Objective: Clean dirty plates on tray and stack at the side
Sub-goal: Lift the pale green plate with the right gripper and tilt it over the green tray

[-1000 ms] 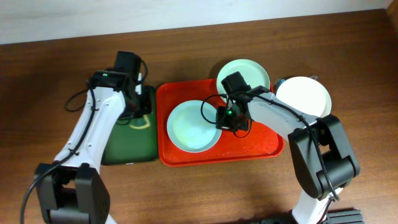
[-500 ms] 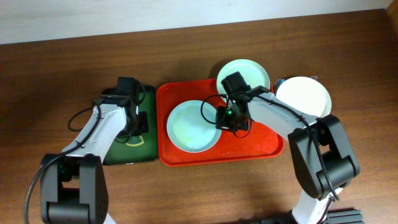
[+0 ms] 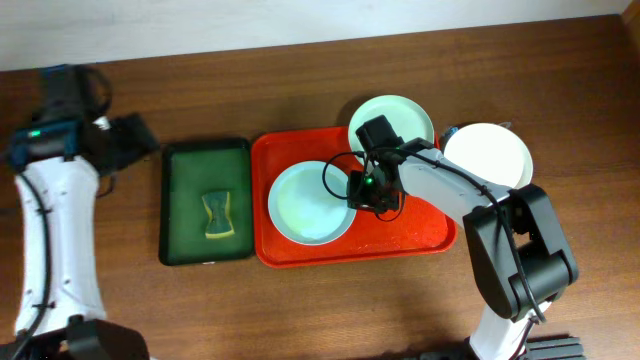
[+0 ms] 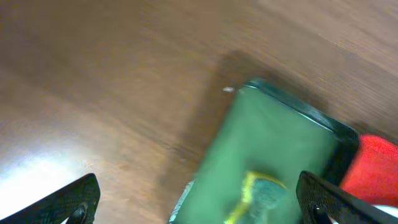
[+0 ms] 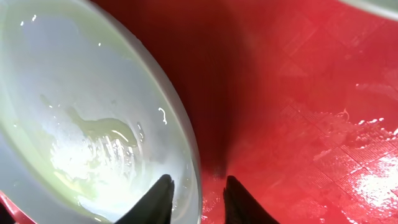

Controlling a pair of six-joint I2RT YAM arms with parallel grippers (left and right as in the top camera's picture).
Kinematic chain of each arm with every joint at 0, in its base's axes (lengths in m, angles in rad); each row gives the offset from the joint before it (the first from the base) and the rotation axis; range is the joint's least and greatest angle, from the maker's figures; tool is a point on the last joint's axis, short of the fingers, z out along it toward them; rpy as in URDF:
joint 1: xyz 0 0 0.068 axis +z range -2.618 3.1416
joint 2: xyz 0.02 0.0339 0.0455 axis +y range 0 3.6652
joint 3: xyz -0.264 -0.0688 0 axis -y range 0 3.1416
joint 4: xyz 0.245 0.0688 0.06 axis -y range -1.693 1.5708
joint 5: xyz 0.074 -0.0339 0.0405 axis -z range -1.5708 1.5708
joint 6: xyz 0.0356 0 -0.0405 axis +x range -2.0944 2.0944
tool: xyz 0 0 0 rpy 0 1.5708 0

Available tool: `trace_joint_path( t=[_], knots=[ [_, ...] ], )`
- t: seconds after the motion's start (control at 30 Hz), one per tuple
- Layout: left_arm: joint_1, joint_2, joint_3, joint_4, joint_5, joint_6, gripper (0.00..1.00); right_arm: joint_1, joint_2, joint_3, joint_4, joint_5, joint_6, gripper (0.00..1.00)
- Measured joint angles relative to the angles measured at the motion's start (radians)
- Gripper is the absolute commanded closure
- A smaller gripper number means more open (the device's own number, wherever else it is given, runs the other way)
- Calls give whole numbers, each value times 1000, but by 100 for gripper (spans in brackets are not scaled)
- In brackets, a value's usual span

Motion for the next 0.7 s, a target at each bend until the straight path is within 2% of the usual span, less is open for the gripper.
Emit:
trace_joint_path(
  t=[0.17, 0.4, 0.43, 0.47, 0.63, 0.7],
  knots=[
    [102, 0, 0, -3, -3, -3, 1, 0, 0, 0, 0, 0, 1, 68],
    [106, 0, 0, -3, -3, -3, 1, 1, 0, -15, 20, 1, 0, 69],
    [106, 0, 0, -3, -3, -3, 1, 2, 0, -25, 30, 2, 1, 76],
    [106, 0, 0, -3, -3, -3, 1, 3, 0, -32, 45, 1, 1, 96],
    [106, 0, 0, -3, -3, -3, 1, 6, 0, -40, 42, 3, 4, 96],
    [106, 0, 0, -3, -3, -3, 1, 2, -1, -18, -27, 4, 5, 96]
  ],
)
